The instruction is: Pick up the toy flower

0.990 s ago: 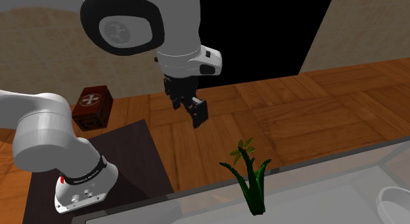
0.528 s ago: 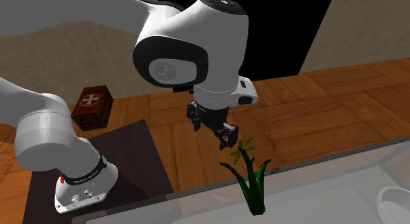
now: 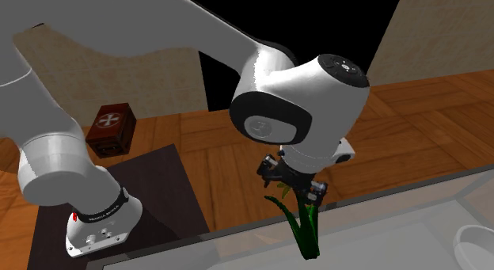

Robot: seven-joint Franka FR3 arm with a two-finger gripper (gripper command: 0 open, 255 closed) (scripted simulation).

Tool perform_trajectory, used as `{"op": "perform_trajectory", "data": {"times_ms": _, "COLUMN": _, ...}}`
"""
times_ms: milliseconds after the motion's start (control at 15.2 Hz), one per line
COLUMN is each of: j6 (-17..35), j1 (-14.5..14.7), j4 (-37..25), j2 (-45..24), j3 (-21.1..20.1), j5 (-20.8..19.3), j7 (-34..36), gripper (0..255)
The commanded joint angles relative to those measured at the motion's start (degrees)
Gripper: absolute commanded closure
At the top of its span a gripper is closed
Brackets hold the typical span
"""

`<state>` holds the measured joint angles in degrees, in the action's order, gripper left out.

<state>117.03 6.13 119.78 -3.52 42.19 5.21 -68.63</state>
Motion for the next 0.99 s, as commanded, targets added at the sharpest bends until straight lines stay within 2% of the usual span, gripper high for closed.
{"op": "perform_trajectory", "data": {"times_ms": 0, "j6": -0.26, "j1": -1.45, "j4": -4.36, "j2": -6.75, "j3": 0.2, "j5": 4.78, "j7": -6.58, "gripper": 0}}
{"op": "perform_trajectory", "data": {"times_ms": 330, "j6": -2.69, "j1": -8.37, "j4": -16.45, "j2": -21.3, "j3": -3.38, "j5": 12.94, "j7": -18.04, "gripper": 0}}
{"op": "perform_trajectory", "data": {"times_ms": 924, "j6": 1.47, "j1": -9.84, "j4": -15.4, "j2": -25.12, "j3": -5.2, "j5": 15.5, "j7": -19.92, "gripper": 0}}
